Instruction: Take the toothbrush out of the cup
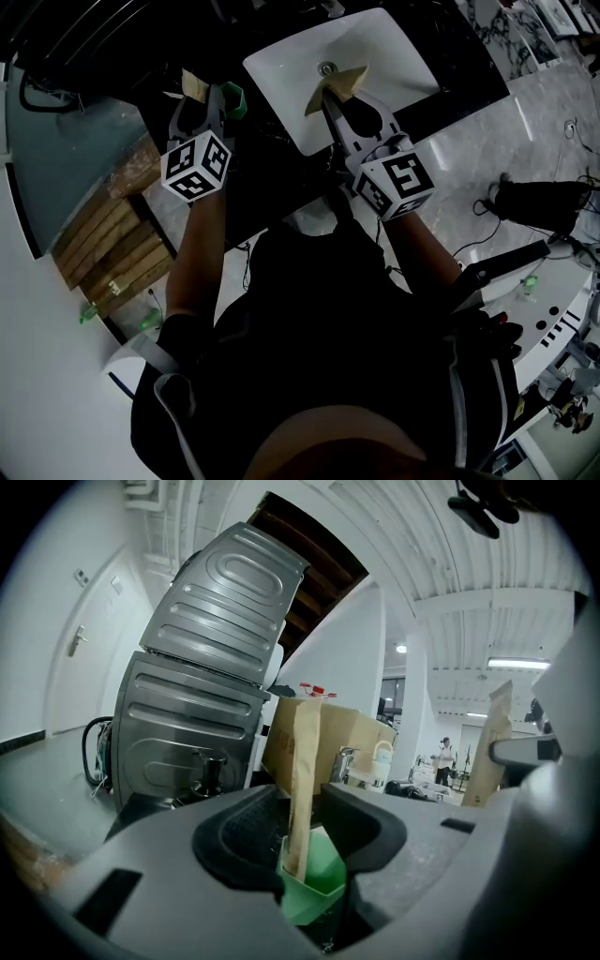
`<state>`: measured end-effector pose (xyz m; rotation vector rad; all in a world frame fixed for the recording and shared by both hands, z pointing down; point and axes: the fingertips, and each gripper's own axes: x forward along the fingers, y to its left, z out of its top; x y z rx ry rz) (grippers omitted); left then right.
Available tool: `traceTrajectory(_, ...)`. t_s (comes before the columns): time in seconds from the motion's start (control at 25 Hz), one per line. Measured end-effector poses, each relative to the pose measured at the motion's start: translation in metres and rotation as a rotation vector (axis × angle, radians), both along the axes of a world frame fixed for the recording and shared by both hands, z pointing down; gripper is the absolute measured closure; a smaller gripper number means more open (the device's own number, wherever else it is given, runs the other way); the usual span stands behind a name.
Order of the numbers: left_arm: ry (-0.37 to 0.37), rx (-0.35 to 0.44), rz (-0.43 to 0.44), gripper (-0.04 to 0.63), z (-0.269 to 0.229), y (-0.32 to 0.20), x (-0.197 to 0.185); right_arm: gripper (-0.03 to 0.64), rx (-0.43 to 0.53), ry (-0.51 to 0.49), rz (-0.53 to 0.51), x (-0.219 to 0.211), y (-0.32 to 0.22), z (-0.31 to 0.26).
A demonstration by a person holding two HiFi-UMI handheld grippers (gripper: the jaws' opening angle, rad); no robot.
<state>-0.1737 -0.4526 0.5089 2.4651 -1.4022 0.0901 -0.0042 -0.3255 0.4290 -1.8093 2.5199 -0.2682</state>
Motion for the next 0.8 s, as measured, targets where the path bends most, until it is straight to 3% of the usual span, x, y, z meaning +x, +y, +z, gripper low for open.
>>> traceTrajectory(0.4, -0.011, 0.014, 0.002, 0.554, -0.001, 0.000, 0.004, 0.571, -0.009, 0.002, 0.025, 0.007, 0.007, 0.003)
traceTrajectory(0.8, 0.017, 0.095, -0.027, 0.560, -0.039, 0.010, 0.002, 0.571, 0.010, -0.018, -0.008, 0.012, 0.012, -0.012)
